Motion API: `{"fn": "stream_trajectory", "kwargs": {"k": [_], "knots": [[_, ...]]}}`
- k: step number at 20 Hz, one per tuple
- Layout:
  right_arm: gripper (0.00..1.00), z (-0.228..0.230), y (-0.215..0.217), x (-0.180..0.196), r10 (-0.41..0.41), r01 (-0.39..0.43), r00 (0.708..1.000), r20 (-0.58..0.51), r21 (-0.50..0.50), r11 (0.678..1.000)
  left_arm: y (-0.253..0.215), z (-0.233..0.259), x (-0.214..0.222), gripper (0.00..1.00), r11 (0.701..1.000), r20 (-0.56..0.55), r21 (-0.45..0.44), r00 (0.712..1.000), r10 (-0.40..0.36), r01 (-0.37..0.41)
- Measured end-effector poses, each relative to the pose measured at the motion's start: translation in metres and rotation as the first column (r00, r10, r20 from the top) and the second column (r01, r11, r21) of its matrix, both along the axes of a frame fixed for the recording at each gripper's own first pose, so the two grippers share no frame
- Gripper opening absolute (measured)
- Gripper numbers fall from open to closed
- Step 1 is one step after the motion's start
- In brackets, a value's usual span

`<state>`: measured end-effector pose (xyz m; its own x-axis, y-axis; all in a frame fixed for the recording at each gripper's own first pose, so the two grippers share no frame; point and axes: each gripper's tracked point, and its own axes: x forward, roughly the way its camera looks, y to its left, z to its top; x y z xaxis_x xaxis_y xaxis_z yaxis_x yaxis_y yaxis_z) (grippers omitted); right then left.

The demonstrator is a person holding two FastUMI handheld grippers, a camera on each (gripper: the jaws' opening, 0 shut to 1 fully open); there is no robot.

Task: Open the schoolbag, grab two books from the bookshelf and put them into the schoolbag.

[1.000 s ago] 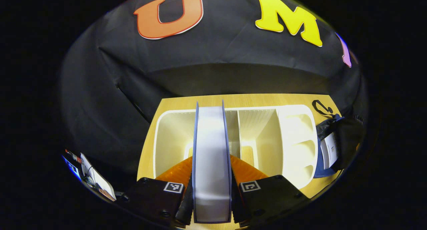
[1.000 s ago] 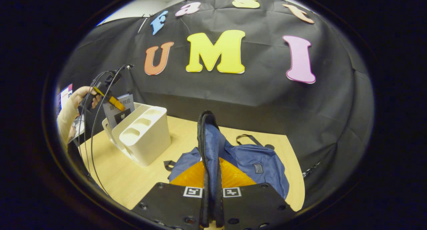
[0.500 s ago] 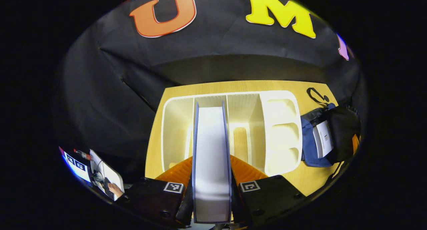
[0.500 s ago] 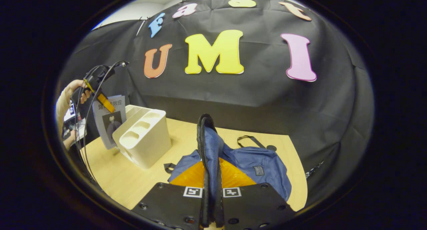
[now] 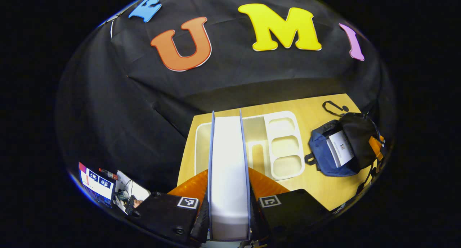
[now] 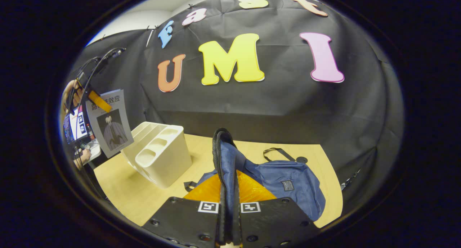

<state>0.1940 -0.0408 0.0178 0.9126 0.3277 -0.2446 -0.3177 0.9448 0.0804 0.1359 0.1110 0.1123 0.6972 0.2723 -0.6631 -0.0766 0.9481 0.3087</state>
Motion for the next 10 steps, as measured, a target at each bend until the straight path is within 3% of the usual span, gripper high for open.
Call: {"fn": "stream_trajectory", "kwargs": {"k": [4,10], "knots": [[0.08,0.003,-0.013,-0.005,-0.019,0.019,1.0,0.012,0.026,0.999,-0.046,0.027,-0.011,0.46,0.997,0.082,0.031,0.994,-0.078,0.075],[0.07,-0.003,-0.024,-0.009,-0.05,0.051,0.999,-0.017,0.061,0.997,-0.113,0.028,-0.013,0.46,0.974,0.126,-0.036,0.968,-0.217,0.223]]}}
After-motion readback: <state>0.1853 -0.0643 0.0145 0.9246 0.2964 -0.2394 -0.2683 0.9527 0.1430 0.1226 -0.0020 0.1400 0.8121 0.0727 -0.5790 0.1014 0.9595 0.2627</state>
